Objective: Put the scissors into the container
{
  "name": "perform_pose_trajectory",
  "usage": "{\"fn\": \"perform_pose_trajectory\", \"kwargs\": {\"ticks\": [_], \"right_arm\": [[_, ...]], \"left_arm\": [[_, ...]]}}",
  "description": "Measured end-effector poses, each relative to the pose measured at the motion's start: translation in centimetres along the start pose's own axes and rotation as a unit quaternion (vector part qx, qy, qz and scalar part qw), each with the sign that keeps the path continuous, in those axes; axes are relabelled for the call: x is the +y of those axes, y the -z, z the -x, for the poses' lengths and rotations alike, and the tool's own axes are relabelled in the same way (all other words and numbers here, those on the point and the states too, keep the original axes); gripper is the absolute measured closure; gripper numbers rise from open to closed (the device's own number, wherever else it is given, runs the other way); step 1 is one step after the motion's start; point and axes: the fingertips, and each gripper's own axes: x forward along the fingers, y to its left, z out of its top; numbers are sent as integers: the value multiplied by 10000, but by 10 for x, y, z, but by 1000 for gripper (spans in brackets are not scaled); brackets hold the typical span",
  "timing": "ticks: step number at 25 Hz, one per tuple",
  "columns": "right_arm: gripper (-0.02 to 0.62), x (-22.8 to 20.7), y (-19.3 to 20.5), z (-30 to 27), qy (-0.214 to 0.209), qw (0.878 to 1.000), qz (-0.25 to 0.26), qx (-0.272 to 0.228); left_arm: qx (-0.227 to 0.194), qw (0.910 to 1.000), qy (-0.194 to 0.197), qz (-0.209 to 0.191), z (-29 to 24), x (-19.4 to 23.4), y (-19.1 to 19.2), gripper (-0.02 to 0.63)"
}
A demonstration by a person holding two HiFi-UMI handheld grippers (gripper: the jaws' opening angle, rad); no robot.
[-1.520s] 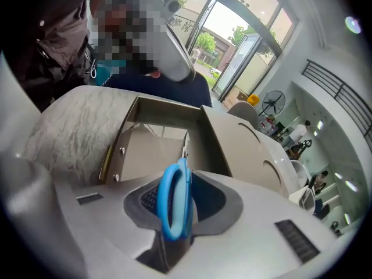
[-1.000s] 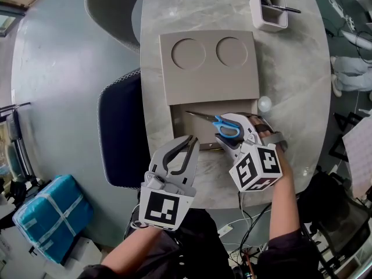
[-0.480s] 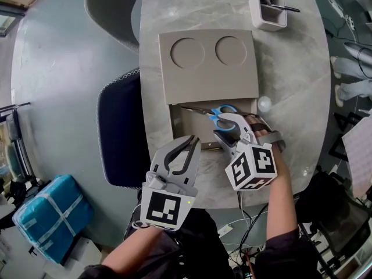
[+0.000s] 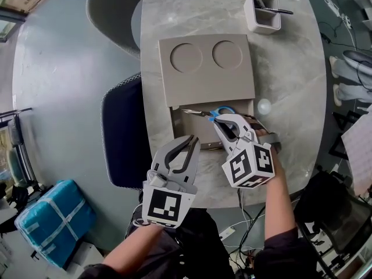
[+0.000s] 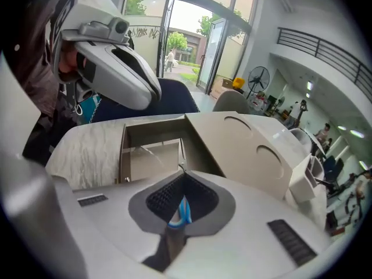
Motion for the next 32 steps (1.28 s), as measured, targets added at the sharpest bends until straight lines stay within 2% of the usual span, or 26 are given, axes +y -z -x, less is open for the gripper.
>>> {"fn": "perform_pose_trajectory", "kwargs": {"ticks": [4, 8, 12, 17, 20, 22, 25, 32], "right_arm": [[598, -5, -9, 12, 125, 9999, -9, 28], [598, -15, -27, 37, 278, 9993, -195, -127], [598, -29, -47, 69, 600, 9963, -527, -321], [598, -49, -73, 114, 1035, 9816, -1381, -811], [598, -54, -87, 138, 1354, 9726, -1634, -947], [598, -56, -97, 153, 1500, 9633, -1892, -1174], [598, -62, -110, 177, 1822, 9423, -2319, -1584], [598, -73, -128, 245, 2966, 8713, -3193, -2255]], "left_arm": [[-14, 10000, 29, -83, 4, -1, -7, 573], [-81, 9999, 94, -93, 12, -3, -20, 578], [-228, 9995, 170, -169, 24, -6, -44, 581], [-548, 9978, 205, -297, 35, 4, -87, 580], [-707, 9960, 295, -464, 45, 4, -113, 581], [-802, 9947, 370, -531, 53, 0, -128, 581], [-943, 9923, 465, -659, 62, -5, -150, 580], [-1330, 9855, 628, -841, 86, -14, -192, 581]]}}
